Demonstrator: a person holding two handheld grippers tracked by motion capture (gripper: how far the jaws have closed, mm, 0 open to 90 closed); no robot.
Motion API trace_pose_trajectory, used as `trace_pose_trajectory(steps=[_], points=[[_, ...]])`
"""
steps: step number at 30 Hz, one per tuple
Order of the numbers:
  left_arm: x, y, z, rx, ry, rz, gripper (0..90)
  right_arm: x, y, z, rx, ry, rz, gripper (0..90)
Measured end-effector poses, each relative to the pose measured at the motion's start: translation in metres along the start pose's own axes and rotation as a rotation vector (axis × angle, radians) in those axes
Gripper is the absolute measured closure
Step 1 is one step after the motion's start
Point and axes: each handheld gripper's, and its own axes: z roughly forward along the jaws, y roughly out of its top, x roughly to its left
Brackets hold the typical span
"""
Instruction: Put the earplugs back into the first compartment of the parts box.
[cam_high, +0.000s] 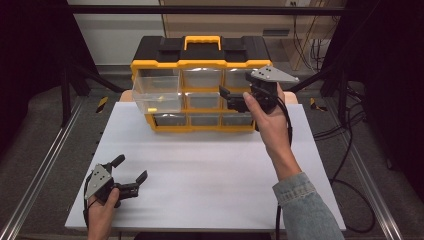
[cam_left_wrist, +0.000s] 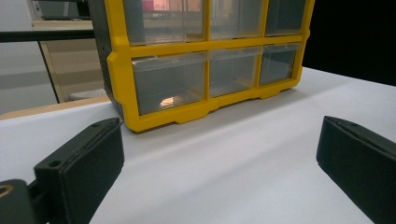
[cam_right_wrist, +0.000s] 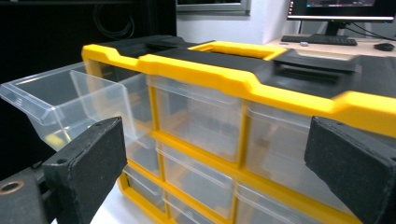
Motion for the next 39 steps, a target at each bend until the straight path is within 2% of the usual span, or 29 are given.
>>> trace_pose_trajectory(steps=[10, 18, 24, 31, 39], points=[[0.001, 0.0, -0.001, 0.0, 0.004, -0.002, 0.5, -0.024, -0.017, -0.027, 0.007, -0.042, 0.019, 4.8], [0.003, -0.001, -0.002, 0.002, 0.013, -0.006, 0.5, -0.04, -0.028, -0.049, -0.011, -0.078, 0.046, 4.6], [0.005, -0.001, -0.003, 0.002, 0.019, -0.007, 0.5, -0.046, -0.036, -0.063, -0.017, -0.094, 0.049, 4.4], [0.006, -0.001, -0.004, 0.0, 0.023, -0.012, 0.5, -0.051, -0.048, -0.076, -0.007, -0.117, 0.02, 3.6], [0.008, -0.001, -0.006, -0.006, 0.025, -0.016, 0.5, -0.056, -0.076, -0.095, -0.004, -0.136, 0.012, 4.0]])
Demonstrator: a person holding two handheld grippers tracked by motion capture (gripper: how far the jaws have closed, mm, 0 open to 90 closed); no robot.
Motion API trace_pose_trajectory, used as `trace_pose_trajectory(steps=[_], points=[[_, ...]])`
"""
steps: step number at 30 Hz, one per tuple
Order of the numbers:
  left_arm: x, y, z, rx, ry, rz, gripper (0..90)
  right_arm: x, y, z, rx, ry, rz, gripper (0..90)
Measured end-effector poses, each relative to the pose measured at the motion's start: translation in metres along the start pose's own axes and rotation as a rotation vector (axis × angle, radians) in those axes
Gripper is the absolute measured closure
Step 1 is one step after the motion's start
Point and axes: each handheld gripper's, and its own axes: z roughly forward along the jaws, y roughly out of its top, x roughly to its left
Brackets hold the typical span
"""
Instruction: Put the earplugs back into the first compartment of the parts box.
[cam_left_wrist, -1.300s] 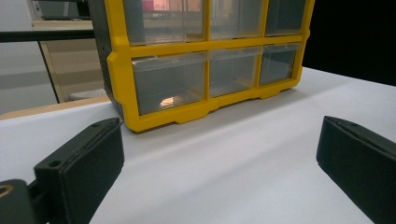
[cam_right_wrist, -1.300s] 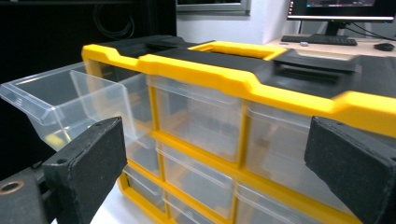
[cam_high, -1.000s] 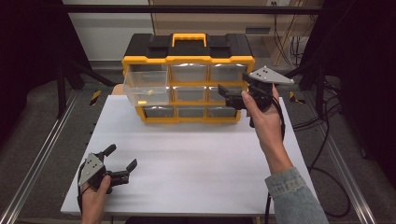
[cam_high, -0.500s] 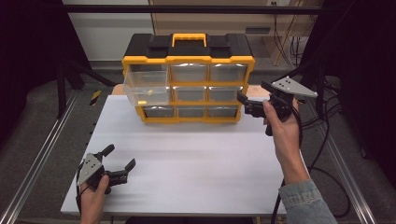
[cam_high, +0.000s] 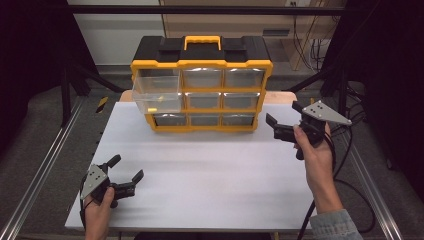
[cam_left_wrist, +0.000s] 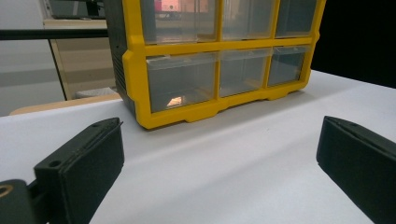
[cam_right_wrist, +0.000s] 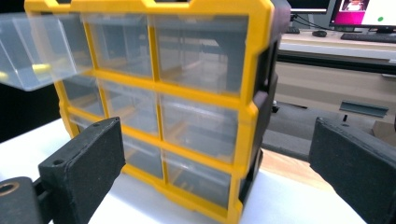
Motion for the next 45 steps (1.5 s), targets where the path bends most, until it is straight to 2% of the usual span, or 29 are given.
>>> trace_pose_trajectory(steps=[9, 14, 22, 26, 30, 37, 38, 40, 41, 43, 45], points=[[0.001, 0.001, -0.003, -0.009, 0.0, -0.004, 0.5, -0.007, -0.038, -0.027, 0.016, -0.009, 0.005, 4.2], [0.002, 0.002, -0.006, -0.022, -0.002, -0.007, 0.5, -0.007, -0.059, -0.037, 0.023, -0.017, -0.011, 4.3], [0.002, 0.004, -0.01, -0.029, -0.003, -0.007, 0.5, -0.004, -0.085, -0.047, 0.012, 0.009, -0.002, 4.7], [0.003, 0.004, -0.013, -0.034, -0.013, -0.012, 0.7, -0.004, -0.098, -0.047, 0.01, 0.034, 0.027, 6.0], [0.002, 0.003, -0.015, -0.031, -0.028, -0.012, 0.6, -0.001, -0.111, -0.045, 0.031, 0.039, 0.029, 6.5], [-0.005, 0.0, -0.013, -0.028, -0.078, -0.016, 0.6, 0.002, -0.129, -0.04, 0.03, 0.079, 0.062, 9.1], [-0.006, 0.0, -0.012, -0.028, -0.087, -0.02, 0.6, 0.003, -0.131, -0.039, 0.029, 0.089, 0.067, 9.3], [-0.008, 0.001, -0.011, -0.053, -0.12, -0.063, 0.7, 0.005, -0.133, -0.035, 0.018, 0.098, 0.08, 9.3], [-0.009, 0.001, -0.01, -0.053, -0.125, -0.065, 0.6, 0.006, -0.134, -0.033, 0.011, 0.099, 0.084, 9.3], [-0.01, 0.001, -0.009, -0.033, -0.109, -0.035, 0.7, 0.01, -0.137, -0.029, 0.008, 0.094, 0.075, 9.2], [-0.01, -0.001, -0.008, -0.016, -0.102, -0.023, 0.6, 0.013, -0.144, -0.025, 0.007, 0.097, 0.092, 8.9]])
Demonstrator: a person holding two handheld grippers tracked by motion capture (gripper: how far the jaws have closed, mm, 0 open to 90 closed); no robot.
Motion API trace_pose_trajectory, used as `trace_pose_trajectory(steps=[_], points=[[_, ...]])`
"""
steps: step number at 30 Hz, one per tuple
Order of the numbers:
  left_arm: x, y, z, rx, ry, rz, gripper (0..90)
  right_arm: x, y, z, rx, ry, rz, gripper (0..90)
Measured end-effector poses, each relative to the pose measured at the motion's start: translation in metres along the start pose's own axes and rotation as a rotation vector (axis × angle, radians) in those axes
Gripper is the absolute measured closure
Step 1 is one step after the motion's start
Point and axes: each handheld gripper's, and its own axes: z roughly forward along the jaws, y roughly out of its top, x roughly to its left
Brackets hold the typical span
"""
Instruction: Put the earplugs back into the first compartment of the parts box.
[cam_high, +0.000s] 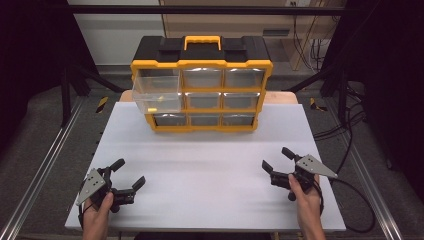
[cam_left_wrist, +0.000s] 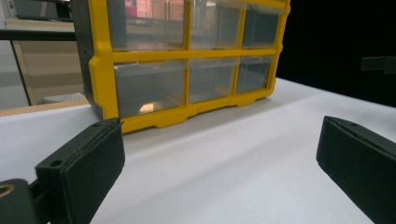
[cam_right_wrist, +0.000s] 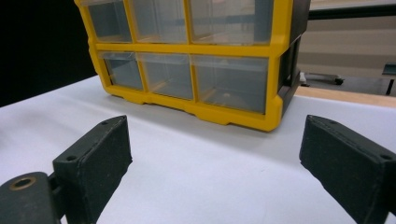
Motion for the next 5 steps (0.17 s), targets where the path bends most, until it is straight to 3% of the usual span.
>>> trace_pose_trajectory(steps=[5], points=[[0.0013, -0.0021, 0.0034, 0.008, 0.007, -0.011, 0.7, 0.003, -0.0082, 0.0028, 0.028, 0.001, -0.029, 6.9]])
